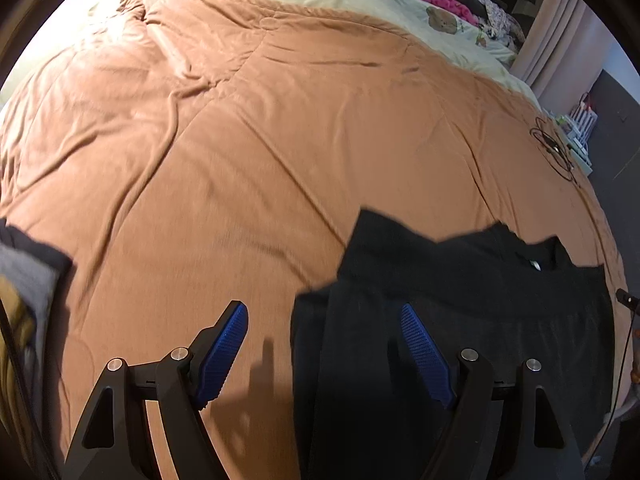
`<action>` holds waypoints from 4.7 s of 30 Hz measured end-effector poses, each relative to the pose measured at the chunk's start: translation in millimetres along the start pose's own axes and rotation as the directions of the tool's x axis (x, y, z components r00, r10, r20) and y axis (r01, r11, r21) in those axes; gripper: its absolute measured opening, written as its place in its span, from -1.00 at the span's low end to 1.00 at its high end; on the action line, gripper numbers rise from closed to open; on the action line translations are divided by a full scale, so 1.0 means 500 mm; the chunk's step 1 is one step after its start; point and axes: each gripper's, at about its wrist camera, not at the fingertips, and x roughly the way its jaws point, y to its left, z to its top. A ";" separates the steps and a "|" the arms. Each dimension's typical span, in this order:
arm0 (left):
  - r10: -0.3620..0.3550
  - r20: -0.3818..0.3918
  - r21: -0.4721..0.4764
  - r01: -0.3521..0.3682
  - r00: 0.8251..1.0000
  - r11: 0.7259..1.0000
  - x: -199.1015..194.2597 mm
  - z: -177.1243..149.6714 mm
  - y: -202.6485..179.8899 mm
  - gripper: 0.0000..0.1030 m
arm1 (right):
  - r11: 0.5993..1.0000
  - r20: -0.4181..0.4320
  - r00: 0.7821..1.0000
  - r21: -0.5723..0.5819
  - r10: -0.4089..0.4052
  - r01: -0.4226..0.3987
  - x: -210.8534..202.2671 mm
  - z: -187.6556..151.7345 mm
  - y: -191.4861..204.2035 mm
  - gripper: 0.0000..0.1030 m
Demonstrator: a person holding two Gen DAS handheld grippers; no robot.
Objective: Fold small clothes
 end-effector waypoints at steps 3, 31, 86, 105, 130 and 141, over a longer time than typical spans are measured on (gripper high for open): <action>-0.015 -0.011 -0.024 0.015 1.000 1.000 -0.026 -0.039 0.007 0.56 | 1.000 -0.006 1.000 -0.011 0.021 -0.021 -0.019 -0.025 0.018 0.29; -0.200 -0.032 -0.309 0.181 0.979 0.934 -0.131 -0.369 0.113 0.55 | 0.980 -0.044 0.985 -0.106 0.165 -0.169 -0.192 -0.125 0.193 0.29; -0.621 0.099 -0.092 0.628 0.778 0.772 -0.337 -0.196 -0.263 -0.77 | 0.910 -0.078 0.908 -0.017 0.412 -0.414 -0.092 -0.395 0.170 -0.45; -0.710 -0.124 0.063 0.720 0.693 0.692 -0.275 -0.229 -0.574 -0.77 | 0.937 0.098 0.945 0.132 0.311 -0.322 -0.271 -0.411 -0.062 -0.10; -0.607 -0.295 0.112 0.658 0.738 0.745 -0.158 -0.293 -0.686 0.33 | 0.955 0.039 0.966 0.144 0.256 -0.259 -0.286 -0.409 -0.136 0.02; -0.445 -0.216 0.056 0.466 0.869 0.883 -0.114 -0.266 -0.473 0.33 | 0.954 -0.048 0.954 0.067 0.297 -0.294 -0.194 -0.285 -0.074 0.02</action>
